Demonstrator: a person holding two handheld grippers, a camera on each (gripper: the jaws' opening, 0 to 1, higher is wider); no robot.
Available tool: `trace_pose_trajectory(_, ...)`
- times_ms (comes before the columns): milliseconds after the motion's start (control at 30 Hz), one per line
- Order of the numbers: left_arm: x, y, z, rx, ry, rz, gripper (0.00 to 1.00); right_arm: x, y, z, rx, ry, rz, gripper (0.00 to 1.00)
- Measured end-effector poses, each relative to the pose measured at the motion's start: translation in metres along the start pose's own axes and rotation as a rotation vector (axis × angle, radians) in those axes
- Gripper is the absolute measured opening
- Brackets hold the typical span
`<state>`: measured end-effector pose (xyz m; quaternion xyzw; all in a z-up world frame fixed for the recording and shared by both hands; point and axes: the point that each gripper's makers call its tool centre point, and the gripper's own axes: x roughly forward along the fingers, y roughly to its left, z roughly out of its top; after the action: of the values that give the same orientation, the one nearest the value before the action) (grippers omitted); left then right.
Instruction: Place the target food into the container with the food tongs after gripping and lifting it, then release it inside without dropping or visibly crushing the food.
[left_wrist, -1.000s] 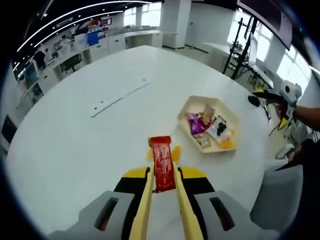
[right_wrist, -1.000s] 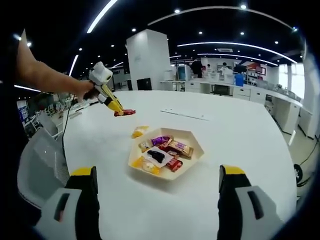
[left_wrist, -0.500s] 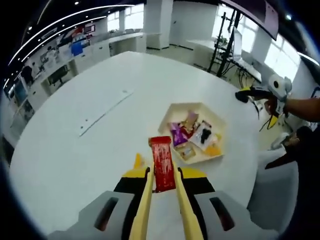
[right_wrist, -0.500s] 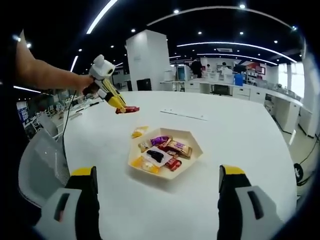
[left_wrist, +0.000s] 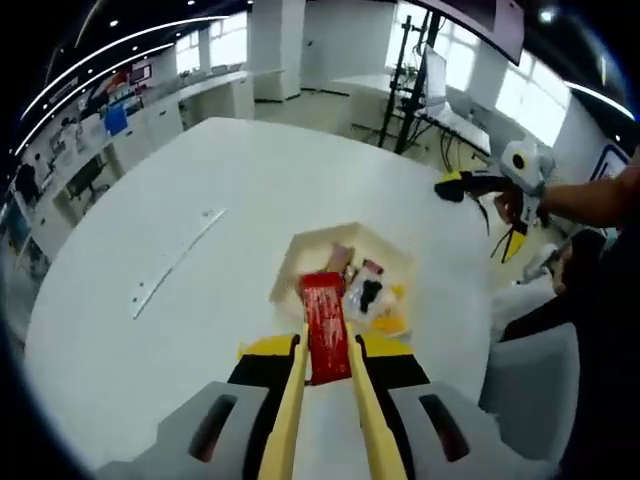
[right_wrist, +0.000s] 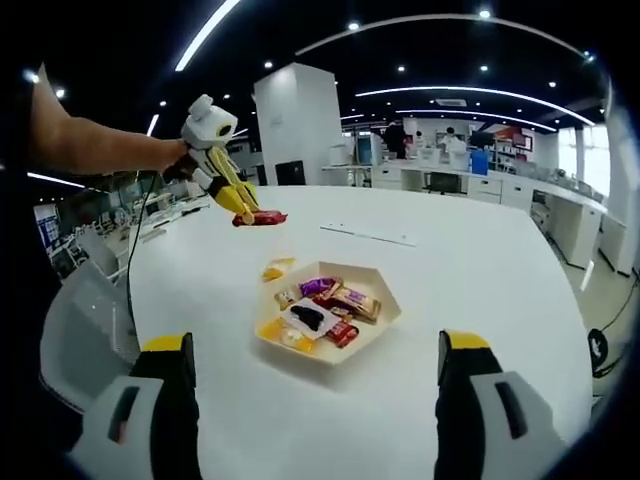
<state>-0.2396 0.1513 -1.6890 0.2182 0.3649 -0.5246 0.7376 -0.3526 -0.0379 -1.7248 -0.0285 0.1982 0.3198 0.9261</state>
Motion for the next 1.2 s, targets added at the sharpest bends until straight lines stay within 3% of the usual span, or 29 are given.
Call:
trace_pose_trajectory(233, 0.001, -0.010, 0.018, 0.043, -0.003, -0.033, 0.18, 0.001, 0.002, 0.002, -0.003, -0.005, 0.015, 1.00)
trace_pose_trajectory(767, 0.002, -0.030, 0.033, 0.128, 0.021, -0.057, 0.18, -0.004, 0.002, 0.002, -0.004, -0.013, 0.021, 1.00)
trace_pose_trajectory(967, 0.011, -0.039, 0.051, 0.159, 0.013, -0.086, 0.18, -0.007, -0.001, 0.007, 0.005, -0.036, 0.007, 1.00)
trace_pose_trajectory(1200, 0.025, -0.055, 0.071, 0.188, 0.004, -0.119, 0.18, -0.014, -0.002, -0.006, 0.024, -0.019, -0.006, 1.00)
